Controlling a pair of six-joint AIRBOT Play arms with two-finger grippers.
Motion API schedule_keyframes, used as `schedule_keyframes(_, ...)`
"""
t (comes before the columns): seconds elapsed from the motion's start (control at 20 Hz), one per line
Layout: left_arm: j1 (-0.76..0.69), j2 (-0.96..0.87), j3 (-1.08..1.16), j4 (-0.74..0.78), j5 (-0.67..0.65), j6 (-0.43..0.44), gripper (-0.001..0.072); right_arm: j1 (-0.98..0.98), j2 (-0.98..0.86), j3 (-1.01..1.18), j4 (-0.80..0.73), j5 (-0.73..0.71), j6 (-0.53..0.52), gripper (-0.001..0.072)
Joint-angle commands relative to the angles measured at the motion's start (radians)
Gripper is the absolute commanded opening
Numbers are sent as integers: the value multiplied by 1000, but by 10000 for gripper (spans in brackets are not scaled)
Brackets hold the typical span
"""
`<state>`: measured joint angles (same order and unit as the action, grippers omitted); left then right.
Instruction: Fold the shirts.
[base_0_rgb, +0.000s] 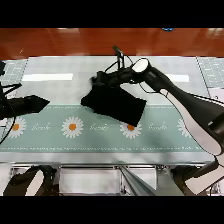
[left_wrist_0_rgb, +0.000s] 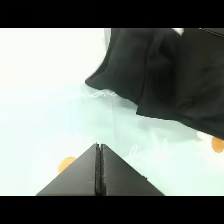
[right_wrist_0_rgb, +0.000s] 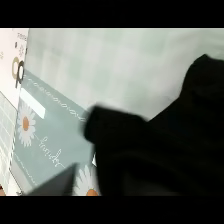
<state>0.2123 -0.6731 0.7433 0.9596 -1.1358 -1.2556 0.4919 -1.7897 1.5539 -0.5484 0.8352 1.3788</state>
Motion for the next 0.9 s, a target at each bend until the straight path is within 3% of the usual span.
schedule_keyframes(0.0,9,0,-42,-74,48,6,21,-12,-23,13,38,43,24,419)
schedule_keyframes(0.15,-8,-42,-42,-139,132,7,21,-158,75,13,-5,314,69,419)
schedule_keyframes(0.25,-10,-79,-42,-192,174,7,21,-296,201,13,-179,508,110,419)
schedule_keyframes(0.35,-10,-100,-42,-222,196,7,21,-407,377,-3,-567,639,198,419)
schedule_keyframes(0.4,-11,-105,-42,-232,206,6,21,-436,486,-53,-841,662,260,419)
schedule_keyframes(0.45,-14,-106,-42,-235,216,6,21,-455,594,-141,-1045,643,342,419)
schedule_keyframes(0.5,-17,-106,-42,-235,221,7,21,-485,706,-269,-1155,591,426,419)
schedule_keyframes(0.6,-25,-106,-42,-235,220,6,21,-555,875,-550,-1075,437,480,419)
schedule_keyframes(0.7,-47,-106,-42,-235,219,7,21,-603,937,-792,-837,256,472,419)
schedule_keyframes(0.85,-90,-106,-42,-235,219,7,21,-608,893,-1021,-382,-5,294,419)
